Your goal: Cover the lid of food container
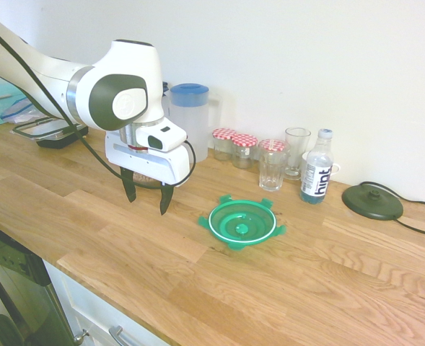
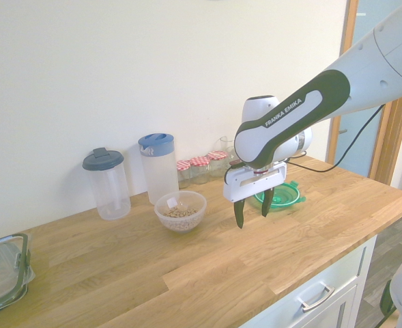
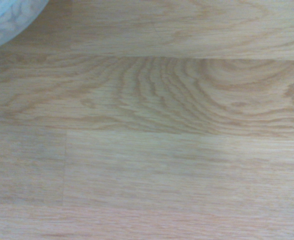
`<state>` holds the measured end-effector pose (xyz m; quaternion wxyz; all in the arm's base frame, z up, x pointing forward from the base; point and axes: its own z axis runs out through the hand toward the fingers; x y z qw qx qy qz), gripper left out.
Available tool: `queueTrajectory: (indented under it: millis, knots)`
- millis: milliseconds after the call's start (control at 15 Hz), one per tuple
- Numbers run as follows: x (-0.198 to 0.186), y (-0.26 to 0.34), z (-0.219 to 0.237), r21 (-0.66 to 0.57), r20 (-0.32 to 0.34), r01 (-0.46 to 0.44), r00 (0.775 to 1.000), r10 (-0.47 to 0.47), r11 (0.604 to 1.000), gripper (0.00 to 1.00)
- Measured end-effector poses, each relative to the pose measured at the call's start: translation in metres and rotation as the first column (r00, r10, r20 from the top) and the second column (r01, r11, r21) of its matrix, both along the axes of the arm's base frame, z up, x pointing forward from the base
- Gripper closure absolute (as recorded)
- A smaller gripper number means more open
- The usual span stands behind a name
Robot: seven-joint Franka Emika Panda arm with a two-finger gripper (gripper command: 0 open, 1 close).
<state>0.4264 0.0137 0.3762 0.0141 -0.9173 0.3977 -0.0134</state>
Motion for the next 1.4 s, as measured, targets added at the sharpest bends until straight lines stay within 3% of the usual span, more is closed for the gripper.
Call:
queueTrajectory:
  millis: [267,467,733,1067,1200,1400]
  knots:
    - [0.001,-0.004,0.007,0.016,0.011,0.002,1.0,-0.002,1.0,0.0]
    - [0.008,-0.04,0.047,0.117,0.031,0.005,0.999,-0.009,0.993,0.0]
    - [0.004,-0.128,0.09,0.237,0.061,0.113,0.99,-0.131,0.965,0.0]
    - [-0.042,-0.256,0.073,0.406,0.042,0.325,0.927,-0.373,0.854,0.0]
    - [-0.053,-0.287,0.06,0.47,0.037,0.356,0.906,-0.421,0.808,0.0]
    - [-0.054,-0.317,0.033,0.548,0.047,0.345,0.897,-0.439,0.762,0.0]
